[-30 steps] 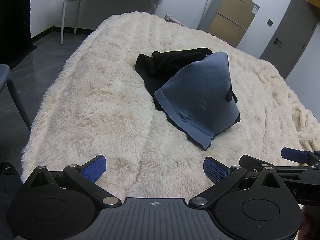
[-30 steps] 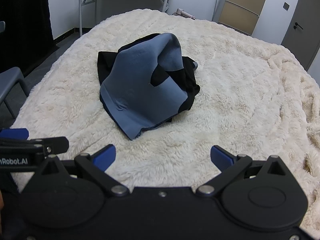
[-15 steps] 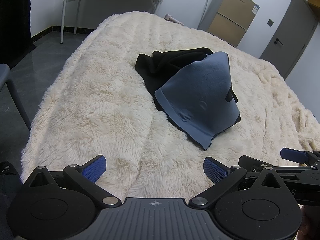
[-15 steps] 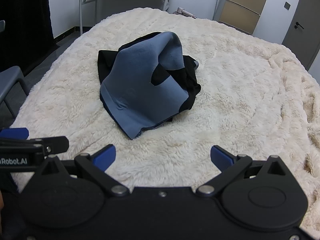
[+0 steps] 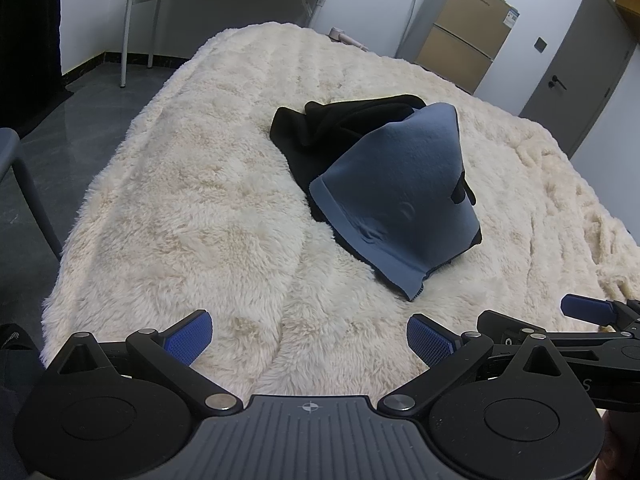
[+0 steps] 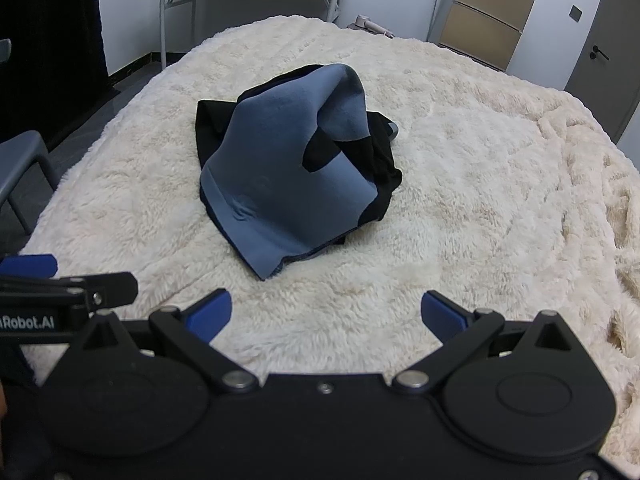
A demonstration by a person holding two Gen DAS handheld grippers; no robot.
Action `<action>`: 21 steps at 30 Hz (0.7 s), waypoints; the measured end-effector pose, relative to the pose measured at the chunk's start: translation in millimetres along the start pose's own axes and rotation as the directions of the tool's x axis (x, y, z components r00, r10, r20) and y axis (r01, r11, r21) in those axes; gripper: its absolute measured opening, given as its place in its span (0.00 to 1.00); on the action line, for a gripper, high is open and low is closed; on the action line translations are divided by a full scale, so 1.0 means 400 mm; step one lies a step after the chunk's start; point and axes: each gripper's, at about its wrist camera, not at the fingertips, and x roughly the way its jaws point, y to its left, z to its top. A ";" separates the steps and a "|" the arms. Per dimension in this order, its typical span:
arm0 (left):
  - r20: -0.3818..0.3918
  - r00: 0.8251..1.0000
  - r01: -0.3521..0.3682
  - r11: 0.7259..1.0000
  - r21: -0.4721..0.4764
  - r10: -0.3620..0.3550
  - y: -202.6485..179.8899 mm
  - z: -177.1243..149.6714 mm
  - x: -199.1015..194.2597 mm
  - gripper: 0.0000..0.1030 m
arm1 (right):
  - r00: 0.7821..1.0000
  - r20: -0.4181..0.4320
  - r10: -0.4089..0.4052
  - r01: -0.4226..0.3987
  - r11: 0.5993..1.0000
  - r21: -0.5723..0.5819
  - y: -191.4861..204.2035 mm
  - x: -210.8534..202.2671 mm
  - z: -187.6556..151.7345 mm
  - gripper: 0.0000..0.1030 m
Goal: Fold clothes
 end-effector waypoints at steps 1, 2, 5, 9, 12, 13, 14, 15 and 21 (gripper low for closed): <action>0.000 1.000 0.000 1.000 0.000 0.000 0.000 0.000 -0.001 1.00 | 1.000 0.000 0.000 0.000 1.000 0.000 0.000 0.000 0.000 1.00; 0.001 1.000 0.000 1.000 -0.001 0.000 -0.001 -0.001 -0.002 1.00 | 1.000 0.000 -0.001 0.001 1.000 0.000 0.001 0.000 0.000 1.00; 0.003 1.000 0.000 1.000 -0.001 0.000 -0.003 -0.002 -0.004 1.00 | 1.000 0.001 -0.002 0.002 1.000 -0.001 0.001 0.000 -0.001 1.00; 0.002 1.000 0.002 1.000 -0.001 -0.002 0.002 0.001 0.004 1.00 | 1.000 0.001 -0.004 0.004 1.000 -0.001 0.002 0.000 -0.001 1.00; 0.005 1.000 0.005 1.000 0.002 -0.005 0.000 0.000 0.002 1.00 | 1.000 0.000 -0.003 0.003 1.000 0.002 0.003 0.000 -0.001 1.00; 0.007 1.000 0.007 1.000 0.002 -0.007 0.000 0.000 0.001 1.00 | 1.000 0.000 -0.005 0.005 1.000 0.001 0.004 0.000 -0.001 1.00; 0.007 1.000 0.007 1.000 0.002 -0.007 -0.001 -0.001 0.001 1.00 | 1.000 -0.001 -0.005 0.005 1.000 0.000 0.005 0.001 -0.002 1.00; 0.008 1.000 0.008 1.000 0.002 -0.008 -0.001 -0.001 0.001 1.00 | 1.000 -0.002 -0.005 0.005 1.000 0.000 0.005 0.001 -0.002 1.00; 0.011 1.000 0.010 1.000 -0.001 -0.010 -0.001 -0.001 -0.002 1.00 | 1.000 0.001 -0.006 0.006 1.000 -0.004 0.005 0.000 -0.001 1.00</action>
